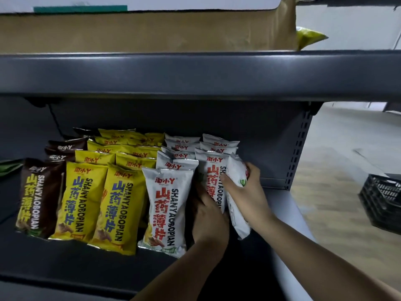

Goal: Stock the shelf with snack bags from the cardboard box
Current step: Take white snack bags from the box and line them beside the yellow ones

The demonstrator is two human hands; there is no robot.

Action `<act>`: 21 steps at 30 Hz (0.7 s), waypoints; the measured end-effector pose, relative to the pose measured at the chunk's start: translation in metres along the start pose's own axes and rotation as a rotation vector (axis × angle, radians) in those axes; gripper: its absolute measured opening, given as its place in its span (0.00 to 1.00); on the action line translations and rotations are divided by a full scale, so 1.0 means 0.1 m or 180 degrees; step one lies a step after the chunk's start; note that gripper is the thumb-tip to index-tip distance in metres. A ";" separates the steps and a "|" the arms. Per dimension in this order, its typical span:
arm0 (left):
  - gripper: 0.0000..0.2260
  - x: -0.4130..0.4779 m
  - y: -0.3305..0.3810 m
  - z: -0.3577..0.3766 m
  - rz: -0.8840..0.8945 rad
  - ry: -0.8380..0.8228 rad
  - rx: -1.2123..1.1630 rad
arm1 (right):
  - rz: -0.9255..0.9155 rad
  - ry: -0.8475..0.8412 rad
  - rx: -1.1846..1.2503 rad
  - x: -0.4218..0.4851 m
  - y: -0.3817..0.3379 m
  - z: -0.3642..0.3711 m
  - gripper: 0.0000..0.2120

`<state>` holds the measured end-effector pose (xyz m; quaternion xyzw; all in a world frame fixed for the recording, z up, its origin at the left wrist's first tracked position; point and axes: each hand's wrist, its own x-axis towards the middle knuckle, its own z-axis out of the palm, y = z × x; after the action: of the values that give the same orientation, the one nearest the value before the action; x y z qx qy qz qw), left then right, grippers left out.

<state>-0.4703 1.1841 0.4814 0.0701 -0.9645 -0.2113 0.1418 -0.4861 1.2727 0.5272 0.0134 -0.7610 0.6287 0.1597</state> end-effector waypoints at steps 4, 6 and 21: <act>0.46 -0.20 0.05 -0.06 0.0321 0.0062 0.0146 | 0.0046 0.0068 0.0125 -0.02 -0.01 -0.06 0.32; 0.38 -0.25 0.07 -0.04 0.0847 0.0471 0.0324 | 0.0052 0.0165 0.0123 -0.02 0.00 -0.09 0.30; 0.32 0.27 -0.15 0.03 0.1784 0.0716 0.1017 | 0.0047 0.0503 0.0267 -0.03 0.02 -0.14 0.28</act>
<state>-0.4953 1.1668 0.4793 -0.1536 -0.9455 -0.0013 0.2871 -0.4802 1.2856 0.5266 -0.0352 -0.7190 0.6603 0.2139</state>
